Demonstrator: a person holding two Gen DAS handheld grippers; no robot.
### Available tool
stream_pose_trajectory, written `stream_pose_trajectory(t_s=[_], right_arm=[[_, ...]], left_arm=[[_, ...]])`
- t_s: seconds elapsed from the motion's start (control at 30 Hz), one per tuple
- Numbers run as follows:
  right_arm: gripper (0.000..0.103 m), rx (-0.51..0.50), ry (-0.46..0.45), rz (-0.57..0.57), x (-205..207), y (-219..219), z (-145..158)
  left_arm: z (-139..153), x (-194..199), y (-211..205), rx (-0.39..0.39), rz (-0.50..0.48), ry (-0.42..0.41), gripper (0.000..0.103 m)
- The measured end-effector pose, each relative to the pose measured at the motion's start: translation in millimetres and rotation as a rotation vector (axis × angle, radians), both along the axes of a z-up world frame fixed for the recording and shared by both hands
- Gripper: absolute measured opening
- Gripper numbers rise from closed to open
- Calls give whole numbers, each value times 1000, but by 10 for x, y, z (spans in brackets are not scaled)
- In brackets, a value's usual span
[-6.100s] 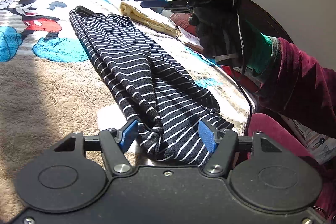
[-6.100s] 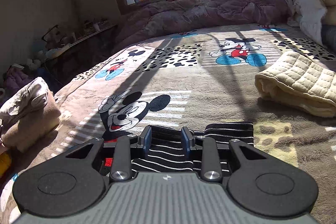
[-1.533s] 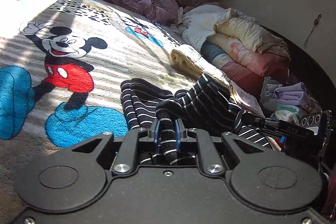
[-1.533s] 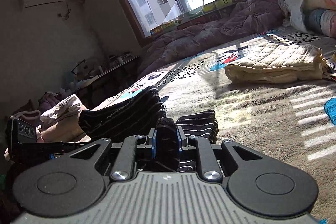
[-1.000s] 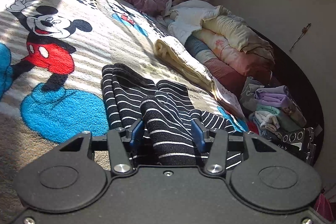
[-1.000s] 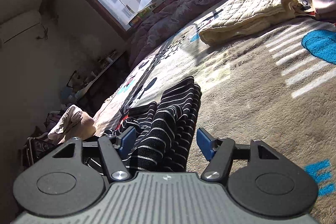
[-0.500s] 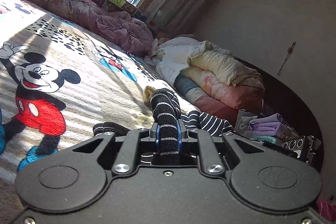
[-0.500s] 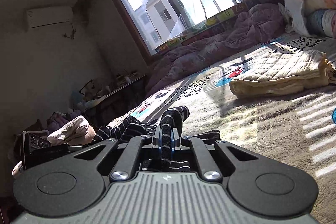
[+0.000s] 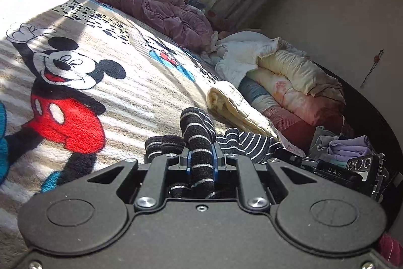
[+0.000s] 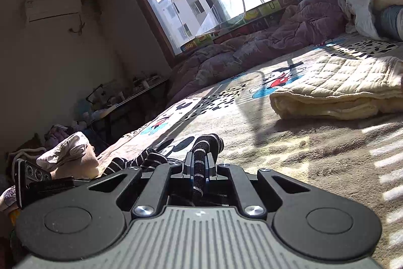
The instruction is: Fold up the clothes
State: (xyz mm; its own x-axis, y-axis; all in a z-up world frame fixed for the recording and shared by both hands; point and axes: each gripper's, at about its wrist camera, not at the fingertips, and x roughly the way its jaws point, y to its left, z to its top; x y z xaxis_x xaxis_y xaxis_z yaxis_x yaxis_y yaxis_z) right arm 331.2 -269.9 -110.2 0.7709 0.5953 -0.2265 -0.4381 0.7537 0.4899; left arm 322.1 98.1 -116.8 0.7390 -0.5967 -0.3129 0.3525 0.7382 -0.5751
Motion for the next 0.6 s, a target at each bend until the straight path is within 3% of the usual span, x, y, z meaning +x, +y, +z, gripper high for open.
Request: stream_pose_trajectory(t_s=[0.13,0.2,0.27,0.3,0.37,0.5,0.6], right_arm=[[9,-51,64,-21,76,81,-154],[11,-48,66,-24,58,71,-151],[21,-30,78,-51,19,23,-126],[32,-22,73,-73,-17,-10,-101],[34,-26,35,-117,-131,-64,-17],[33,-87,-108,-65,-490,0,227],[33,-174,-185,56,-776,200,290]], left_arm=[[-16,11,-34,31,6,26,16],[29,-46,12,20,28,7,36],[111,-127,55,21,57,-26,42],[171,-180,74,26,75,-50,42],[333,-311,58,65,70,-116,42],[550,-590,-130,135,-104,-233,42],[504,-679,-338,243,-196,-245,42]])
